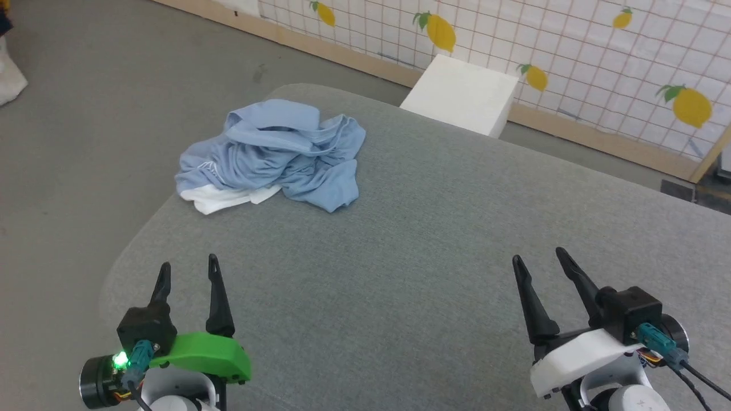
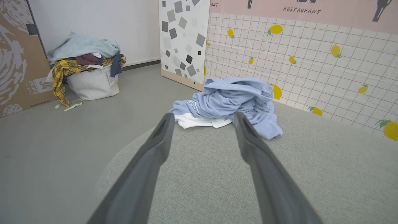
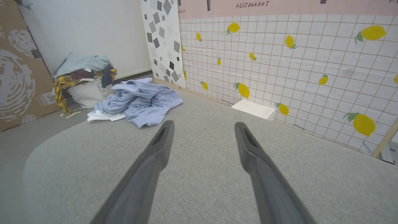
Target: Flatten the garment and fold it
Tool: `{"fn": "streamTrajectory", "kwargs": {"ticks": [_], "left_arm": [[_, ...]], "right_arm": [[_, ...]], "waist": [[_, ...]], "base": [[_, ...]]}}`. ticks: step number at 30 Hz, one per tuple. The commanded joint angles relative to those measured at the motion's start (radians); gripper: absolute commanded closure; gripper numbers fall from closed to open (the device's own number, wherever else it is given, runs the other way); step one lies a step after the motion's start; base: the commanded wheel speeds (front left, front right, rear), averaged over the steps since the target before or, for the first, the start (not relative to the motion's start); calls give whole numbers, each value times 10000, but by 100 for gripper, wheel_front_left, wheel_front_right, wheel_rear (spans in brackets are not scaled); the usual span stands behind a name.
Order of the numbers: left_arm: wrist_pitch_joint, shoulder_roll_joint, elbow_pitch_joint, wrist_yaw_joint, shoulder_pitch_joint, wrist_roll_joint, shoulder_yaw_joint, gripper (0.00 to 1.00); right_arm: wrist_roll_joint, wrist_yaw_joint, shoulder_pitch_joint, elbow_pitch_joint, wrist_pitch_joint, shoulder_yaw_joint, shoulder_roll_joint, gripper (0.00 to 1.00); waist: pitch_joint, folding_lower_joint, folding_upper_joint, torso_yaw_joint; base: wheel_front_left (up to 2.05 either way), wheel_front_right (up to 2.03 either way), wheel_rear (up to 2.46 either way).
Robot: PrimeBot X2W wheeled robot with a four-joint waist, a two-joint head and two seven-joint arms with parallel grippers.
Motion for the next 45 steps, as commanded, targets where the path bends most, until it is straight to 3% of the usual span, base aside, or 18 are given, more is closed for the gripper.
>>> {"fn": "streamTrajectory", "kwargs": {"ticks": [1, 18, 25, 29, 36, 40, 45], "left_arm": [[-81, 93, 56, 74, 152, -110, -17, 0], [-359, 238, 207, 379, 213, -530, -145, 0], [-553, 261, 178, 433, -78, -991, 70, 0], [-525, 446, 283, 153, -940, -1318, 101, 0], [478, 1165, 1060, -279, -4082, -2186, 470, 0], [1798, 1453, 1728, -430, -5970, -3151, 873, 0], [3805, 2490, 2592, -353, -7788, -3680, 1289, 0]], "right_arm": [[94, -12, -154, 59, -111, 46, 11, 0], [311, -14, -234, 163, -257, 240, 14, 0], [306, -15, -399, 142, -226, 364, 15, 0], [76, -16, -674, -78, -33, 490, 15, 0], [-297, -17, -1659, -790, 409, 898, -210, 0], [-270, -17, -2213, -1073, 494, 1028, -465, 0], [-218, -17, -2820, -1218, 420, 1272, -669, 0]], "waist": [[-23, 0, 0, 170], [70, 0, 0, 1021], [416, 0, 0, 1017], [1108, 0, 0, 718], [3516, 0, 0, -401], [4866, 0, 0, -1114], [6143, 0, 0, -2129]], "base": [[0, 0, 0], [0, 0, 0], [0, 0, 0], [0, 0, 0], [0, 0, 0], [0, 0, 0], [0, 0, 0]]}}
